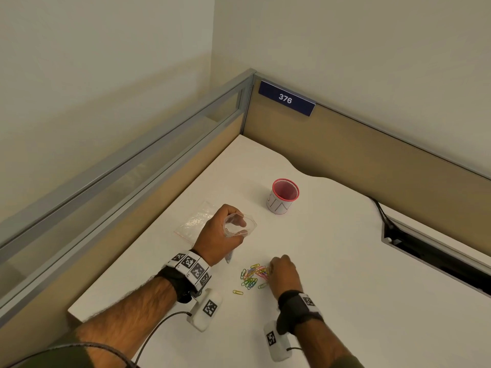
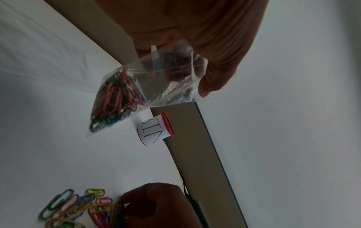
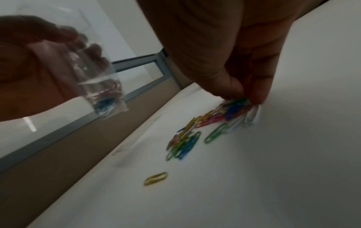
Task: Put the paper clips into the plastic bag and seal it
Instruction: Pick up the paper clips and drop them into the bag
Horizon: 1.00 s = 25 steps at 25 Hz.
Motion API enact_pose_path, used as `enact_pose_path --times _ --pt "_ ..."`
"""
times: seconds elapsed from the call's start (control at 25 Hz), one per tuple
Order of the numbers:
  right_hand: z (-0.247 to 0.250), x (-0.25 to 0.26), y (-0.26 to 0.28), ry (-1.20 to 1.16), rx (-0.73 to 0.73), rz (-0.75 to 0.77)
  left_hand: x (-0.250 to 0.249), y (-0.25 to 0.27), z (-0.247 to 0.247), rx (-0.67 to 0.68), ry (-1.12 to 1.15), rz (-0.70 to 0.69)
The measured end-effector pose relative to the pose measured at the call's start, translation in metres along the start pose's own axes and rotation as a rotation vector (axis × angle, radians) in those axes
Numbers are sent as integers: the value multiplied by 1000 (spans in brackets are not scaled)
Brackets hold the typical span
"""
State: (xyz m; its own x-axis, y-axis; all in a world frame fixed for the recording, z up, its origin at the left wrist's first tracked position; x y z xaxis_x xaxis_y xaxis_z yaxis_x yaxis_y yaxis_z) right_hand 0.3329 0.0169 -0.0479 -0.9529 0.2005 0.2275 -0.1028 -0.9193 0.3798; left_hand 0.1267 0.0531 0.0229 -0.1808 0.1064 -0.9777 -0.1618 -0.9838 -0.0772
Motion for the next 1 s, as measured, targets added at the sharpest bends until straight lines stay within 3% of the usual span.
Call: enact_pose_path --times 0.28,0.4,0.56,0.64,0.8,0.88,1.0 --pt "6 24 0 -158 3 183 -1 -1 2 -9 -4 3" --pt "-6 41 11 -41 142 369 -3 -1 1 -10 -5 3" --pt "-16 36 21 131 82 584 -2 0 5 -17 6 2" --pt "-8 21 17 102 20 542 0 0 6 -22 11 7" --pt "16 -8 10 -146 -27 256 0 2 6 -22 3 4" --pt "16 -14 13 -85 55 159 1 1 5 -16 0 5" --pt "-1 -6 17 56 121 131 0 0 2 -7 -1 0"
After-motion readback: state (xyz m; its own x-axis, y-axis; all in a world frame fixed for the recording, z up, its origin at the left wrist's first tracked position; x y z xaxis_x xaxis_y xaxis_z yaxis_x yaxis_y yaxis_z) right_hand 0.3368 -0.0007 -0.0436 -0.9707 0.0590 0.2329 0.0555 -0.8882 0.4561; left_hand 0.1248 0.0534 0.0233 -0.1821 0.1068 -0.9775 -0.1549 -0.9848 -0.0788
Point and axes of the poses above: each hand's wrist, its own y-axis away from the middle knuckle, its own z-axis out of the back of the hand, x = y × z, the point moved 2 cm from there along -y, towards the middle knuckle, and after that the axes turned 2 degrees about x, right-handed, at the moved point
